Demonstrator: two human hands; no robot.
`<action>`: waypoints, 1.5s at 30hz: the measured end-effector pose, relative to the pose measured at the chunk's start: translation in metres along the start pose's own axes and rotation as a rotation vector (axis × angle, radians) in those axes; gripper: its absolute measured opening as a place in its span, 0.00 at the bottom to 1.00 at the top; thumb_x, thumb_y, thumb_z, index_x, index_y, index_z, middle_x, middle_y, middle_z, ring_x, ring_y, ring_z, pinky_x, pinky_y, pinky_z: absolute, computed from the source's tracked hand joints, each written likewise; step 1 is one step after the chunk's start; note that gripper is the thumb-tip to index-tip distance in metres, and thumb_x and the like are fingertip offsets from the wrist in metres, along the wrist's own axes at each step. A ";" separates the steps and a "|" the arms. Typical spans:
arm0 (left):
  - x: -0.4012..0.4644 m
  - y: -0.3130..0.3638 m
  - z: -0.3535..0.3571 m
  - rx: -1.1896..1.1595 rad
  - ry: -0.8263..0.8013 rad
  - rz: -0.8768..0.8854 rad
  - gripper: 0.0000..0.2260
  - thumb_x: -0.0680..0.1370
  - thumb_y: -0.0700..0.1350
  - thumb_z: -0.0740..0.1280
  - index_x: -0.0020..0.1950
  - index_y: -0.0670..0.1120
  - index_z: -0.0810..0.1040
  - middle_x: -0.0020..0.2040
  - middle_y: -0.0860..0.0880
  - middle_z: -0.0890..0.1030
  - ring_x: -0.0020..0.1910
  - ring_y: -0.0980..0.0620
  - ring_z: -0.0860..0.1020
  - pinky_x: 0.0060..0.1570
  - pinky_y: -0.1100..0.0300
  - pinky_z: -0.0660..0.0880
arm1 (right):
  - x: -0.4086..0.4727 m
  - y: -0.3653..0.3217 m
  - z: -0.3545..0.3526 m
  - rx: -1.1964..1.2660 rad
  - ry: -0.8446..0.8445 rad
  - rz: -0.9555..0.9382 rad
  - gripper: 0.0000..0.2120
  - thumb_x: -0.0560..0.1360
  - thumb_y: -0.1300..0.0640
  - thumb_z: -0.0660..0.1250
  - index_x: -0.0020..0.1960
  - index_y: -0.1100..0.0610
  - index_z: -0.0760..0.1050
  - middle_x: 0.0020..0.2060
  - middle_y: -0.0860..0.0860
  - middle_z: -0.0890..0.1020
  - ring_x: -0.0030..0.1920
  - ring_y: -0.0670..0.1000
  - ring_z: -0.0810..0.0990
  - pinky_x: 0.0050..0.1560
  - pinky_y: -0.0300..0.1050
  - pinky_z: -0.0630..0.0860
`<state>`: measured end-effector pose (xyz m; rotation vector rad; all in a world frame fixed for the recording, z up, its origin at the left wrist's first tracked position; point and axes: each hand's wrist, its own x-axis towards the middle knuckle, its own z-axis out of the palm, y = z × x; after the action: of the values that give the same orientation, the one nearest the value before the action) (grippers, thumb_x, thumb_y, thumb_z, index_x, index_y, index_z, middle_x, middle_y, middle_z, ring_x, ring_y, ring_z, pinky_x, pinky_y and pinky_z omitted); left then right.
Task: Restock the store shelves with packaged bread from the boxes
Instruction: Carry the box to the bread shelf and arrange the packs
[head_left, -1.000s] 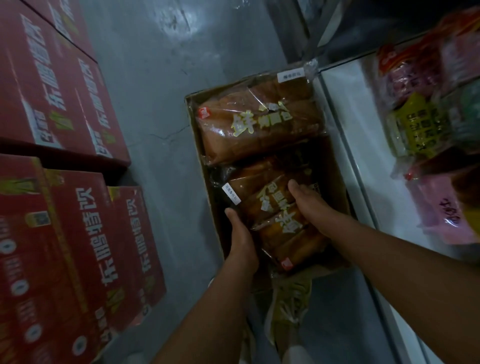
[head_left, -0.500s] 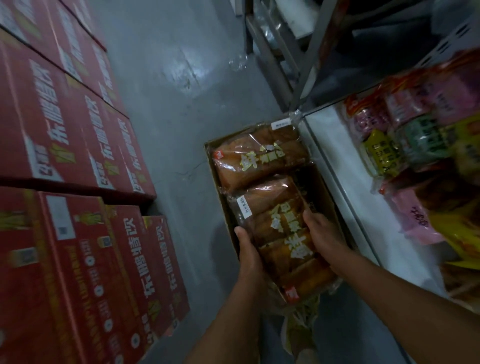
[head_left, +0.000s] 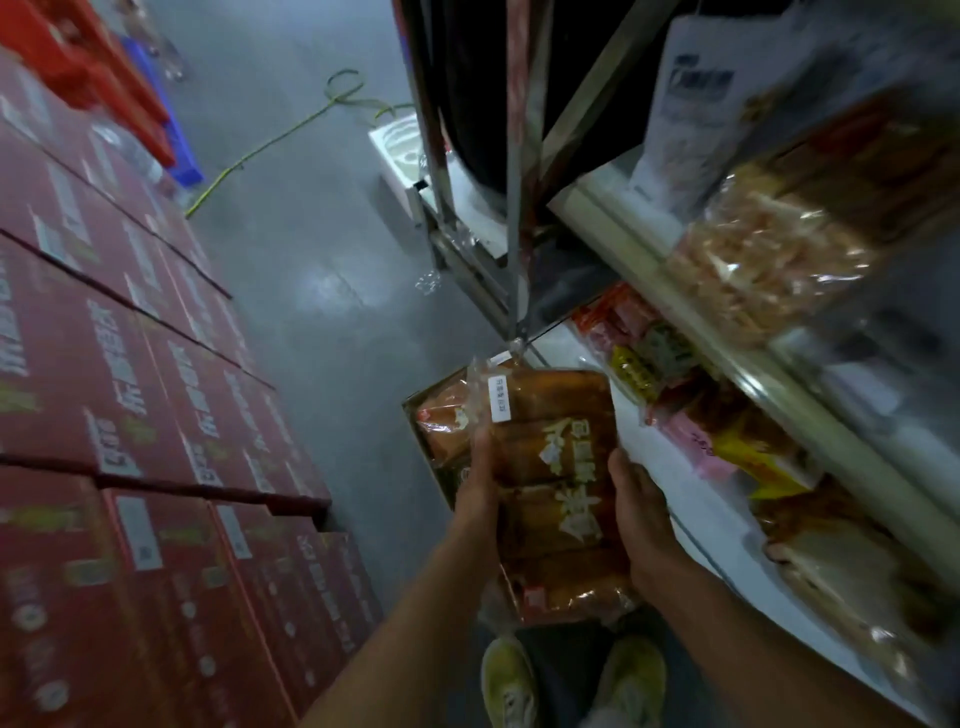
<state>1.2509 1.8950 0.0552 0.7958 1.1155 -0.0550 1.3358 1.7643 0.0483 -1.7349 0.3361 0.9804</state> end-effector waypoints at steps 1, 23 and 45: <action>-0.014 0.008 0.005 0.024 -0.016 0.016 0.33 0.71 0.75 0.57 0.62 0.53 0.77 0.57 0.44 0.83 0.56 0.42 0.81 0.61 0.39 0.75 | -0.014 -0.008 -0.005 0.029 0.000 -0.015 0.33 0.75 0.31 0.54 0.75 0.47 0.62 0.66 0.55 0.74 0.61 0.60 0.76 0.62 0.63 0.73; -0.280 0.080 0.115 0.543 -0.396 0.476 0.31 0.66 0.75 0.67 0.61 0.57 0.77 0.58 0.47 0.83 0.55 0.45 0.83 0.61 0.42 0.76 | -0.280 -0.069 -0.125 0.669 0.062 -0.436 0.32 0.70 0.30 0.66 0.67 0.46 0.72 0.62 0.52 0.80 0.61 0.58 0.80 0.62 0.66 0.73; -0.488 0.134 0.193 0.261 -0.242 1.242 0.30 0.73 0.71 0.60 0.65 0.51 0.76 0.61 0.52 0.79 0.63 0.51 0.76 0.63 0.51 0.71 | -0.464 -0.167 -0.217 1.252 -0.168 -0.787 0.29 0.67 0.45 0.76 0.65 0.54 0.77 0.60 0.56 0.82 0.59 0.61 0.81 0.62 0.64 0.73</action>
<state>1.2289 1.7117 0.5646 1.5536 0.2466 0.7364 1.2516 1.5303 0.5259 -0.5091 0.0744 0.1765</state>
